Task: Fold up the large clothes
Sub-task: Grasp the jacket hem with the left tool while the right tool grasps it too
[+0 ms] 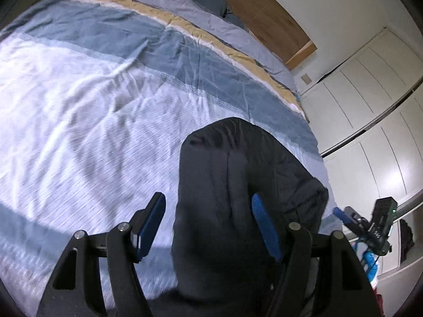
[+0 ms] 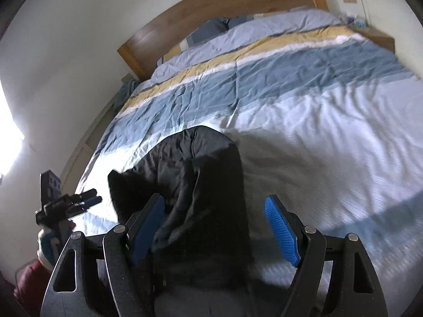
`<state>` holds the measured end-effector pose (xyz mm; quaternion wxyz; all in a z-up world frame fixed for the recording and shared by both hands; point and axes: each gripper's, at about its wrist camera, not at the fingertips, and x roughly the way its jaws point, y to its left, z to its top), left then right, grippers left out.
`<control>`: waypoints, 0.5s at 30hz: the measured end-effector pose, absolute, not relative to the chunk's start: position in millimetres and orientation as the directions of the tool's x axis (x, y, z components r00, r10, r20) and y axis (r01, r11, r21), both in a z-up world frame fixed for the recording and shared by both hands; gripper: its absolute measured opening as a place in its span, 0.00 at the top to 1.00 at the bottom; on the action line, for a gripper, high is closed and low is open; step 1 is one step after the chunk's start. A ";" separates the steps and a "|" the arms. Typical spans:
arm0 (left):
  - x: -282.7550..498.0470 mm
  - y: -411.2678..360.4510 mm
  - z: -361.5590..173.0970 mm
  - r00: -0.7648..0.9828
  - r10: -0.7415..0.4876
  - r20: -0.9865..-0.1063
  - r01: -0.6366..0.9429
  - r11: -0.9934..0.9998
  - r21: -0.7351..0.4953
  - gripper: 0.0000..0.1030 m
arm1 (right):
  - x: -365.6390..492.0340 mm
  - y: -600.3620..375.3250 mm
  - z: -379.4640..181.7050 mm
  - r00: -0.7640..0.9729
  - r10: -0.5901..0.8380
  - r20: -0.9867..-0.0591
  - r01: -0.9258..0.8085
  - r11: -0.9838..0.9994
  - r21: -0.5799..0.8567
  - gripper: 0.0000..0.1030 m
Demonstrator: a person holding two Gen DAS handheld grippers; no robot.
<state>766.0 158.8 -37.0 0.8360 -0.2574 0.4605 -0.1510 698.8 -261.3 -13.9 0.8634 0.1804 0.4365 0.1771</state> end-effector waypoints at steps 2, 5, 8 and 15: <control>784.3 154.2 -49.3 0.517 -0.504 -0.692 0.018 0.815 -0.579 0.36 | 722.6 -252.3 -32.2 0.533 0.490 -0.690 -0.149 0.857 0.493 0.24; 805.5 146.0 -68.1 0.495 -0.507 -0.706 0.022 0.819 -0.573 0.36 | 748.0 -243.3 -53.6 0.506 0.507 -0.697 -0.141 0.846 0.513 0.24; 824.0 139.4 -86.9 0.480 -0.523 -0.704 0.008 0.805 -0.593 0.36 | 767.9 -236.3 -73.2 0.480 0.530 -0.700 -0.136 0.833 0.537 0.25; 852.7 119.9 -113.6 0.442 -0.481 -0.757 -0.049 0.830 -0.556 0.50 | 797.3 -217.3 -108.2 0.408 0.531 -0.743 -0.125 0.838 0.531 0.66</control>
